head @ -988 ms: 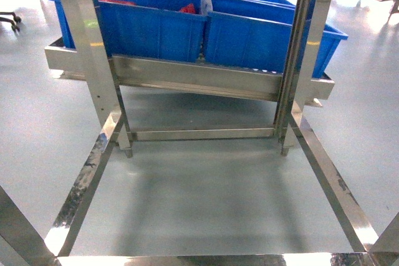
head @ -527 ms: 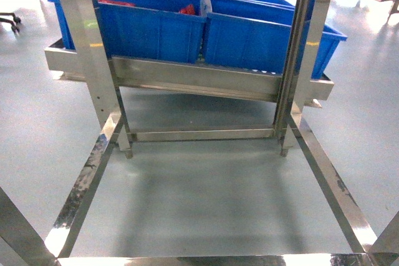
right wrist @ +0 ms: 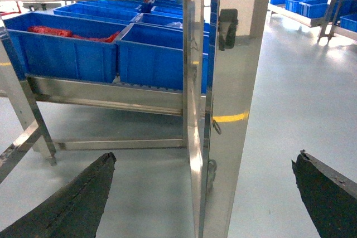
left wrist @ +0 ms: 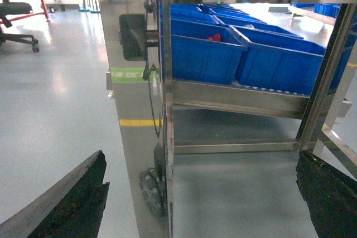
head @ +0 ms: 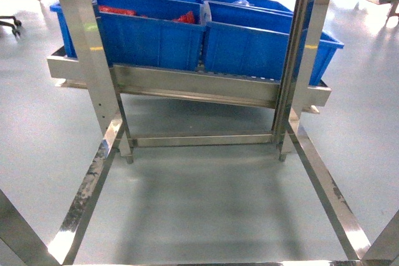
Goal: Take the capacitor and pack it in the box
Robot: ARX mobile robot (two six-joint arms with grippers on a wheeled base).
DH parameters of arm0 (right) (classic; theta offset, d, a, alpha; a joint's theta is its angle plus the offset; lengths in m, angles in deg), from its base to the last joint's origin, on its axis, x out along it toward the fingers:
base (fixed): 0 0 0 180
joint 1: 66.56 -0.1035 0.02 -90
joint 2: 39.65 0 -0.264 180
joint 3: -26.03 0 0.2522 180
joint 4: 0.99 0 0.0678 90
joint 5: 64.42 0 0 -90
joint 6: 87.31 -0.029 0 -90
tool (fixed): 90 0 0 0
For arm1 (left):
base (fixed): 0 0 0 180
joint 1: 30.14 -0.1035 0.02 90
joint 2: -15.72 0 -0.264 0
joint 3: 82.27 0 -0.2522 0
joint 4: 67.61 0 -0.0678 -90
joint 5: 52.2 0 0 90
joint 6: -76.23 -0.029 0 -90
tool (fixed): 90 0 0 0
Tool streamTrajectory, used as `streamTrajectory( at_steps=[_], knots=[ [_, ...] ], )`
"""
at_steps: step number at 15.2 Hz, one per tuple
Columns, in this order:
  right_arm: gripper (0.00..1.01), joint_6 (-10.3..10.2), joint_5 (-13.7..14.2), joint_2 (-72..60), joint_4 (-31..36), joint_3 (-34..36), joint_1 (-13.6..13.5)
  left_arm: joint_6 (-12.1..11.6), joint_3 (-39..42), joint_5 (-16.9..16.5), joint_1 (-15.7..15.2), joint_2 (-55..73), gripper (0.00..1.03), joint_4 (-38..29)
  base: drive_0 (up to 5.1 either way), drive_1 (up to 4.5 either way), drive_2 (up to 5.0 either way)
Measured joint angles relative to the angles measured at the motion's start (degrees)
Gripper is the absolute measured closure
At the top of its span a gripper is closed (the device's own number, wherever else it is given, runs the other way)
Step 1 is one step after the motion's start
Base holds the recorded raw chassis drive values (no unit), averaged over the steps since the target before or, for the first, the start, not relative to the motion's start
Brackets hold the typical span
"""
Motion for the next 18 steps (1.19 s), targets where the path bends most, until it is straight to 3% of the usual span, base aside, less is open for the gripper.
streamTrajectory(
  at_steps=[18],
  knots=[
    [0.03, 0.0, 0.0, 0.0, 0.0, 0.0, 0.0, 0.0, 0.0, 0.0, 0.0, 0.0, 0.05, 0.0, 0.0, 0.0, 0.0]
  ],
)
